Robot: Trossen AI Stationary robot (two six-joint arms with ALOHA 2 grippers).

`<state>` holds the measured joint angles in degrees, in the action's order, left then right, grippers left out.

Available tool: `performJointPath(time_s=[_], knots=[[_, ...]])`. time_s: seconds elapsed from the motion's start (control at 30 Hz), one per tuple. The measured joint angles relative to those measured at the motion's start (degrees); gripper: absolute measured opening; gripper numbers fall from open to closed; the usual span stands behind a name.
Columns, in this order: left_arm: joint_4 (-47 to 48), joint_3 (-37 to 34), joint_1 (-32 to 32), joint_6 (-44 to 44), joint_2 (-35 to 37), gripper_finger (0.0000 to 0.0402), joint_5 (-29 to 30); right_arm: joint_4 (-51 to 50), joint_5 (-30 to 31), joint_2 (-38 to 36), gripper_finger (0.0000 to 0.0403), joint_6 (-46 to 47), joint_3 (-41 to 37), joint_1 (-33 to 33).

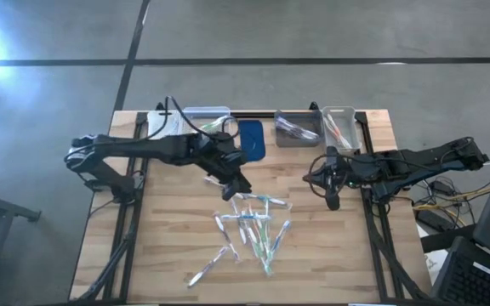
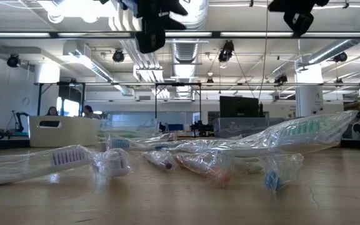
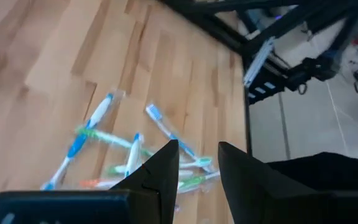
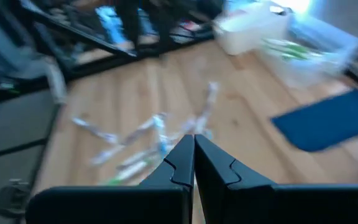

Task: Pick & Place Toothbrushes
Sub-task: Put the middle blue toothbrush into the white bin

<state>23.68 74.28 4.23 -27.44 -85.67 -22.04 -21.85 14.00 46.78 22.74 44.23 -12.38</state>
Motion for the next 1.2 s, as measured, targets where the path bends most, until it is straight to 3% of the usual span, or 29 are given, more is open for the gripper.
performJointPath(time_s=[0.2,0.37,0.6,0.7,0.93,1.2], knots=[[0.33,-0.16,-0.04,-4.22,-1.89,0.0117,-1.42,1.28,-2.66,2.29,0.0008,5.03,0.92,-0.29],[0.85,-0.44,0.18,-2.91,-1.57,0.0117,-1.46,-1.13,-1.90,9.09,0.0008,9.44,5.42,-3.21],[6.42,-0.44,0.59,-1.13,0.44,0.0117,-1.45,-23.62,1.24,23.80,0.0008,13.21,17.73,-4.40],[11.40,-0.44,0.59,1.66,2.31,0.0117,-1.42,-27.72,0.11,28.94,0.0014,11.74,21.69,-4.45],[21.39,-0.46,0.59,6.07,7.62,0.0117,1.71,-24.27,-5.27,41.04,0.0076,2.58,31.41,-4.48],[24.26,-0.46,0.59,6.62,14.95,0.0117,7.23,-24.61,-5.51,53.25,0.0160,-0.74,41.09,-4.46]])
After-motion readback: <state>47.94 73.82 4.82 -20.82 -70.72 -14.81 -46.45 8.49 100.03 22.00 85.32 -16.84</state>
